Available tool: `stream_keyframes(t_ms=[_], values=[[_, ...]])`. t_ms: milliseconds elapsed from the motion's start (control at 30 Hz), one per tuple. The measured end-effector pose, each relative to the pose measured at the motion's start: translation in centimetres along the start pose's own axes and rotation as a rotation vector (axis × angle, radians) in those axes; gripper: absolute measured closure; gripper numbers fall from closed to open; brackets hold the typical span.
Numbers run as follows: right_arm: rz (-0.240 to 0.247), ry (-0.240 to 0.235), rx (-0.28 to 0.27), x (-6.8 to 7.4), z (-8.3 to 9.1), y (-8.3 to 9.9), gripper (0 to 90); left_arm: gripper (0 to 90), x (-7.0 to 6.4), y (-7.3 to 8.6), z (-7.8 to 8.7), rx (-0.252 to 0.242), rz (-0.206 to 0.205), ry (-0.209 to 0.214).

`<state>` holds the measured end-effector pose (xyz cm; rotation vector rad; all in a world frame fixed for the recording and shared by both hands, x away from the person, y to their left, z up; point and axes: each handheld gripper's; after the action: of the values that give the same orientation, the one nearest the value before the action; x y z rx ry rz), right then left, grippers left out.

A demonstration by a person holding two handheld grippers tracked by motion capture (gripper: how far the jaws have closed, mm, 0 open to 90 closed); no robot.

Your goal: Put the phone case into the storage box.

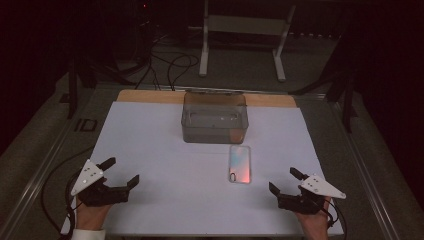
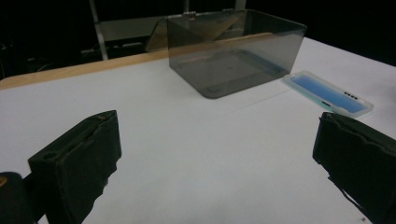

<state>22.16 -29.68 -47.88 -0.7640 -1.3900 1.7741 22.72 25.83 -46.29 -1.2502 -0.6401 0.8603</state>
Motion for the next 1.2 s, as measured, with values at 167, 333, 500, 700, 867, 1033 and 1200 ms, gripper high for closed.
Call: stream_keyframes(t_ms=[167,333,500,700,867,1033,1200], values=[[0.0,-0.005,0.001,0.0,-0.1,0.0,9.3,0.9,0.0,0.1,-0.2,0.015,-0.003,-0.014],[0.01,-0.006,0.003,0.1,-0.2,0.0,9.2,0.5,-0.5,0.0,-0.8,0.047,-0.039,-0.019],[0.003,-0.008,0.003,0.1,-0.1,0.0,9.3,0.2,-1.1,-0.2,-1.2,0.065,-0.067,-0.017],[0.006,-0.015,0.002,0.2,-0.2,0.0,9.2,0.2,-1.6,-0.9,-2.0,0.095,-0.054,0.011],[0.0,-0.017,0.006,0.2,-0.4,0.1,9.2,0.2,-2.0,-1.5,-3.0,0.14,-0.063,0.018],[0.008,-0.024,0.007,0.2,-0.4,0.1,9.2,0.2,-2.4,-2.3,-3.9,0.165,-0.085,0.023],[0.006,-0.025,0.008,0.3,-0.4,0.1,9.2,0.2,-2.8,-3.0,-4.8,0.167,-0.099,0.029]])
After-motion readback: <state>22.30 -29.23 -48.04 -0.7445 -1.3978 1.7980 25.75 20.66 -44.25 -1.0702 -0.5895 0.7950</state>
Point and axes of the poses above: each handheld gripper's, and its own axes: z roughly backward along the jaws, y roughly out of its underside, x roughly to its left, and after that the axes turned 8 degrees about -x, right-handed
